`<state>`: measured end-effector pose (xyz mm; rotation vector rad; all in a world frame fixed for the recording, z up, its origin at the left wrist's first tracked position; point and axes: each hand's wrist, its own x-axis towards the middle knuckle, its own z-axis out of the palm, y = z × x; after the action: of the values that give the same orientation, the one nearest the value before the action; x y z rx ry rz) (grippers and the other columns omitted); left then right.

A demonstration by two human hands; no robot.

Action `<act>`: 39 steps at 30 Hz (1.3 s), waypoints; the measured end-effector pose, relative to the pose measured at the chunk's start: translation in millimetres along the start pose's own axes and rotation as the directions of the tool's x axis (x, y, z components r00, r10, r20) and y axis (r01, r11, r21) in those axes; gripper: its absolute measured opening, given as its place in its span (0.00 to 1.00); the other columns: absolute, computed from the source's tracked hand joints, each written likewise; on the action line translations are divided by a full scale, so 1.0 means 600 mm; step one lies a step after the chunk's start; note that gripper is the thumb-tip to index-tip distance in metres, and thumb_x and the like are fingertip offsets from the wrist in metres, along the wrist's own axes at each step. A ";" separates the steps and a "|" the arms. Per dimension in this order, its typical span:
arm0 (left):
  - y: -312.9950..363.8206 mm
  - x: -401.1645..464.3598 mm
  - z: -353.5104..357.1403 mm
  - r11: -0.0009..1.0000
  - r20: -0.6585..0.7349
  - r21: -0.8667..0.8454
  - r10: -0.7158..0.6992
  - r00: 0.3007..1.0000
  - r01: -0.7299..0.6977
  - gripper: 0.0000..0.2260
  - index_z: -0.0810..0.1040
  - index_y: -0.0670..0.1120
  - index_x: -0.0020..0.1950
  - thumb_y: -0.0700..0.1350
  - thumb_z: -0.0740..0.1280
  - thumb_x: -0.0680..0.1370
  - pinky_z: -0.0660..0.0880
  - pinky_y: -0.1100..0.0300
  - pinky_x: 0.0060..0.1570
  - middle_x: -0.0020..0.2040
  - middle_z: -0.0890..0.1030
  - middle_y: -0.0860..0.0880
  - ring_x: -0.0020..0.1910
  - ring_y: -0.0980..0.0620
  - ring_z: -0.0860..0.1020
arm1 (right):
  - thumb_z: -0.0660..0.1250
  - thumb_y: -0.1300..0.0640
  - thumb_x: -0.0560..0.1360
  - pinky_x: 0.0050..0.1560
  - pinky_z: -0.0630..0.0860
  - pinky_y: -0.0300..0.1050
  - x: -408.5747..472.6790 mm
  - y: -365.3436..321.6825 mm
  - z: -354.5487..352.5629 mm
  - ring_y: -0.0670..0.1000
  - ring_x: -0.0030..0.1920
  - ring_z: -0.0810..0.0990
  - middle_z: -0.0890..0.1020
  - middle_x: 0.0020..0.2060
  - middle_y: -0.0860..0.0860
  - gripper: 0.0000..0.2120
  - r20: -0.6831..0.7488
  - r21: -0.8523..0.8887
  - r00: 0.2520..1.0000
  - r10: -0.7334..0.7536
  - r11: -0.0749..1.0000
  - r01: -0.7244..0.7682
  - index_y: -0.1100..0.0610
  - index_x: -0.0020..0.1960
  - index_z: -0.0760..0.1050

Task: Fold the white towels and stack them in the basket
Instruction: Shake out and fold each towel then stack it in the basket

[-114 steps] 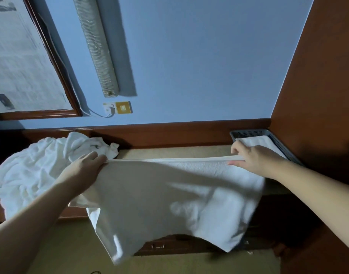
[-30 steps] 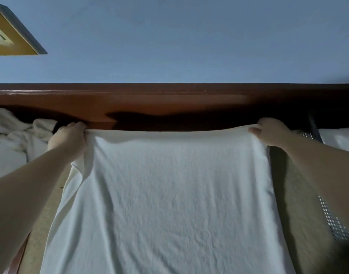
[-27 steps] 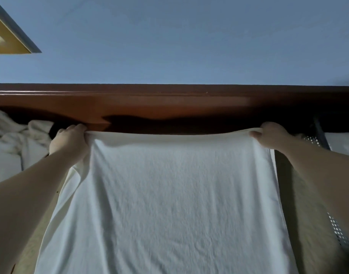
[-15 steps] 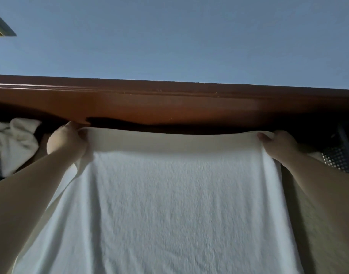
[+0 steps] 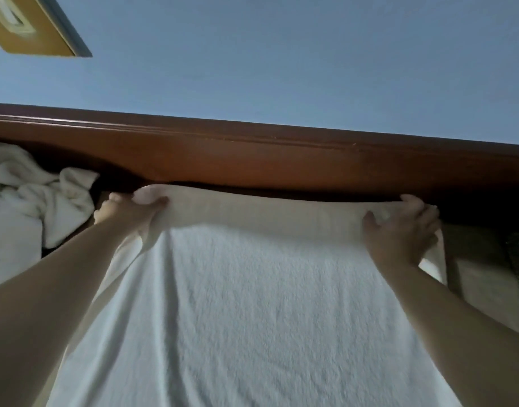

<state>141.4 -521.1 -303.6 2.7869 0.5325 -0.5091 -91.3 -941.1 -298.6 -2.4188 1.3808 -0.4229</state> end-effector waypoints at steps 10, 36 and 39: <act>-0.032 0.046 -0.045 0.980 -0.009 -0.097 0.176 0.984 -0.176 0.21 0.81 0.45 0.62 0.58 0.70 0.78 0.78 0.50 0.50 0.50 0.84 0.43 0.51 0.39 0.82 | 0.58 0.11 0.56 0.71 0.45 0.84 -0.146 -0.167 0.091 0.74 0.79 0.33 0.27 0.80 0.59 0.68 0.735 -0.222 0.676 -0.054 0.923 0.315 0.40 0.79 0.25; -0.261 -0.071 -0.040 0.990 0.240 -0.136 0.067 0.969 -0.035 0.20 0.81 0.46 0.42 0.63 0.72 0.77 0.80 0.52 0.45 0.43 0.82 0.46 0.44 0.44 0.83 | 0.57 0.10 0.54 0.72 0.49 0.83 -0.147 -0.182 0.086 0.73 0.79 0.34 0.24 0.78 0.58 0.68 0.775 -0.266 0.630 -0.046 0.881 0.392 0.38 0.80 0.27; -0.353 -0.142 -0.048 0.999 0.474 -0.042 -0.011 0.881 0.035 0.17 0.83 0.45 0.38 0.57 0.74 0.77 0.79 0.56 0.38 0.36 0.83 0.49 0.35 0.50 0.81 | 0.59 0.11 0.56 0.71 0.48 0.83 -0.150 -0.190 0.068 0.73 0.79 0.33 0.24 0.78 0.58 0.67 0.787 -0.247 0.615 -0.049 0.889 0.386 0.39 0.80 0.28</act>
<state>-8.3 -347.8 -283.6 2.4751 0.4536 -1.1256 -30.5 -803.2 -296.5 -2.5671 0.8026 0.8687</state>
